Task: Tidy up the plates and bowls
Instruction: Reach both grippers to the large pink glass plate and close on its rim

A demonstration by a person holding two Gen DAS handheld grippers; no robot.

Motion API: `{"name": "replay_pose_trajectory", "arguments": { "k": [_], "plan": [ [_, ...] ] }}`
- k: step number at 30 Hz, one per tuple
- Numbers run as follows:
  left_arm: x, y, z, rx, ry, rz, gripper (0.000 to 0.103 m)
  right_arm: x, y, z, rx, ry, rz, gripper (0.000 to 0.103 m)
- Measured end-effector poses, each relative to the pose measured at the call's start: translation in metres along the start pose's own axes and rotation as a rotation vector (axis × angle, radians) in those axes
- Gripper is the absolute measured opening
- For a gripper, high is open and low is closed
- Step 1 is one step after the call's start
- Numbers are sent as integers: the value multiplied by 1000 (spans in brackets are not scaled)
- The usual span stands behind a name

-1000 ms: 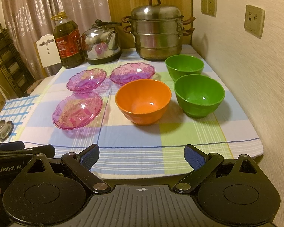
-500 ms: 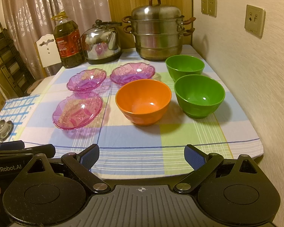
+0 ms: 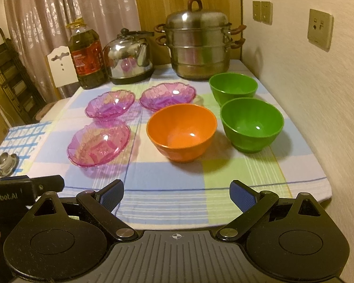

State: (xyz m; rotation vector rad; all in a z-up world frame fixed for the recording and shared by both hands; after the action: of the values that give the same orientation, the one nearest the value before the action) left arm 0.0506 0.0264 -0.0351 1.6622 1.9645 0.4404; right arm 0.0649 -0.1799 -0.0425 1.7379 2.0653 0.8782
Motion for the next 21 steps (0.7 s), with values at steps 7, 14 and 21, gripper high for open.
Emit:
{"name": "replay_pose_trajectory", "arguments": {
  "k": [7, 14, 21],
  "plan": [
    [40, 30, 13, -19, 65, -15, 84, 18, 20, 18, -18, 46, -5, 96],
    [80, 67, 41, -6, 86, -4, 84, 50, 43, 57, -4, 120, 27, 96],
    [106, 90, 86, 52, 81, -1, 84, 76, 57, 110, 37, 124, 42, 96]
  ]
}}
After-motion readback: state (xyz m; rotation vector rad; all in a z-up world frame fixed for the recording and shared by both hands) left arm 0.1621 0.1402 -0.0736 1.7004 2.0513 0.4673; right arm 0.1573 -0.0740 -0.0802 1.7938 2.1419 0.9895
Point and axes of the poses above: each gripper's, at about its wrist camera, not at the fingertips, and z roughly the way its jaws point, x to its left, y to its top, the point moved 5 cm from there along z, roughly the way its jaws point, and after that the axes turned 8 degrees about x, right-handed, at the moved point
